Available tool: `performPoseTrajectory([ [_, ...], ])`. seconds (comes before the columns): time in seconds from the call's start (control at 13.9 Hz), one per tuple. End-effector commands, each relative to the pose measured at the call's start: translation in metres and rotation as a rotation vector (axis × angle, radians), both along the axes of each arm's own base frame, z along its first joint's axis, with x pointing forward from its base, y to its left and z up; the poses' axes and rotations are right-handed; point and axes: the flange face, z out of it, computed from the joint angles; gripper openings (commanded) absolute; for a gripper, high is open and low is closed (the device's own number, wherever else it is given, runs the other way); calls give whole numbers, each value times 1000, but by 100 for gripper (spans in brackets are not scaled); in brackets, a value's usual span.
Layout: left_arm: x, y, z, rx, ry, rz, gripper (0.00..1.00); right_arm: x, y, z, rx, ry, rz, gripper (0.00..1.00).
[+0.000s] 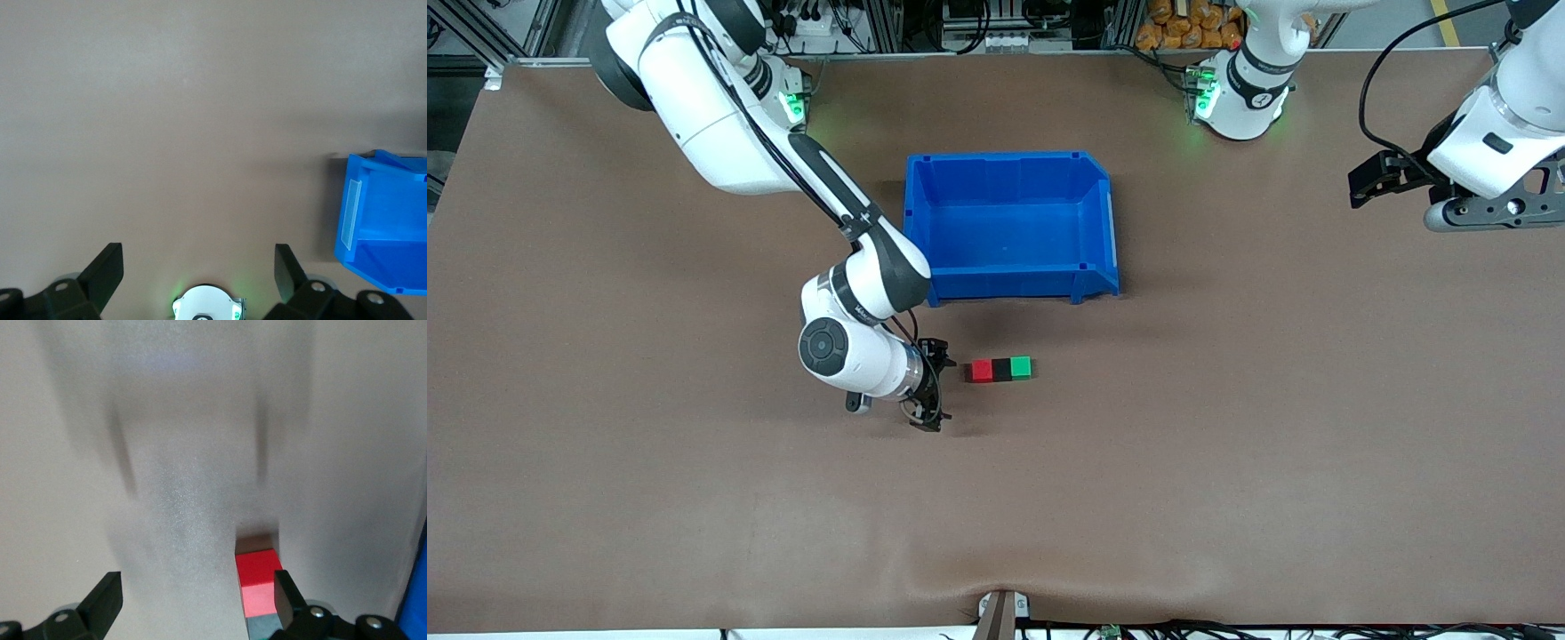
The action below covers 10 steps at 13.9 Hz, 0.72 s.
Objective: Attach green and red cubes to black cube
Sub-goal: 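Raise the open right gripper away from the cubes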
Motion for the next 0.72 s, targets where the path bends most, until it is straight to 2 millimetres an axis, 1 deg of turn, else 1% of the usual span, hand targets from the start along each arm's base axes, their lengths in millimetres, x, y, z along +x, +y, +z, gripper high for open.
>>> performPoseTrajectory([
  [0.0, -8, 1, 2, -20, -12, -2, 100, 3, -5, 12, 10, 1, 10, 100],
  [0.14, -7, 1, 1, -20, -11, -2, 100, 4, -7, 14, 10, -5, 13, 100],
  [0.29, -8, 1, 3, -21, -14, -2, 100, 9, -15, 15, 18, -25, 57, 100],
  [0.65, -6, 0, 0, -21, -9, -3, 100, 8, -17, 14, 10, -14, 73, 100],
])
